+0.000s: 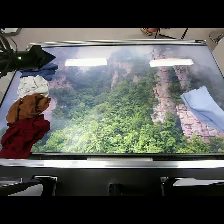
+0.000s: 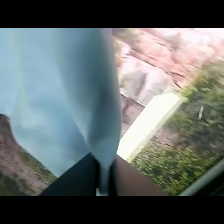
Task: Fold the clothes and pants, and hang the long-sleeved shirts on hangers.
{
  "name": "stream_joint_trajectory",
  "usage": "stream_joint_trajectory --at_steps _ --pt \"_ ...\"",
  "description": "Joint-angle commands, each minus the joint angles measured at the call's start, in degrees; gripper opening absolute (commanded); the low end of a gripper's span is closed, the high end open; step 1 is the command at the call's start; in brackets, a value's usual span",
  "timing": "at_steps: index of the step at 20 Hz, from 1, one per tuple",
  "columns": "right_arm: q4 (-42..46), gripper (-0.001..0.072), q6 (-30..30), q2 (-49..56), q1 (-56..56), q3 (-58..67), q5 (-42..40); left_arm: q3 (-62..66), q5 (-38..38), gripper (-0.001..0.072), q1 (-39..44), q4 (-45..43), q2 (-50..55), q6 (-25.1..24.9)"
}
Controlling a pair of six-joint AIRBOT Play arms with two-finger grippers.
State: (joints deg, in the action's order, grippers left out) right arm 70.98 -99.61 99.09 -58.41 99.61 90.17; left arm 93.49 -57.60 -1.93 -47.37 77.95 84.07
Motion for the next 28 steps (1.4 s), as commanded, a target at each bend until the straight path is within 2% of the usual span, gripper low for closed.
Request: stream_joint_trajectory --at_steps 1,7,12,20,21,23,24,25,26,28 --pt "11.0 0.0039 -1.3 -5.8 -0.9 -13.7 -3.5 0.0 0.0 0.0020 0.4 0.0 0.0 0.5" --pt "14.3 0.0039 -2.4 -12.2 -0.9 -32.2 -11.0 0.0 0.0 0.0020 0.7 0.0 0.0 0.4" --pt "21.5 0.0039 -4.1 -14.2 -0.9 -34.3 -11.1 0.0 0.0 0.0020 0.7 0.0 0.0 0.4" --pt "21.9 0.0043 -6.8 -16.6 -0.9 -38.2 -11.0 0.0 0.1 0.0020 0.7 0.0 0.0 0.4" --pt "21.8 0.0120 -7.5 -17.0 -0.8 -38.3 -10.9 0.0 0.2 0.0020 0.7 0.0 0.0 0.4" --pt "21.2 0.0531 -6.9 -18.3 -0.8 -38.2 -9.3 0.0 0.5 0.0020 0.7 0.0 0.0 0.4" --pt "21.3 0.0617 -5.6 -19.5 -0.8 -38.2 -8.5 0.0 0.7 0.0020 0.7 0.0 0.0 0.4" --pt "22.0 0.0680 -4.0 -21.0 -0.8 -37.8 -7.7 0.0 1.0 0.0020 0.7 0.0 0.0 0.4" --pt "22.6 0.0702 -3.4 -22.4 -0.8 -36.2 -6.4 0.0 1.1 0.0020 0.7 0.4 0.0 0.4" --pt "20.9 0.0702 -3.7 -23.9 -0.8 -27.0 -6.1 0.2 1.5 0.0019 1.0 1.3 0.0 0.4"
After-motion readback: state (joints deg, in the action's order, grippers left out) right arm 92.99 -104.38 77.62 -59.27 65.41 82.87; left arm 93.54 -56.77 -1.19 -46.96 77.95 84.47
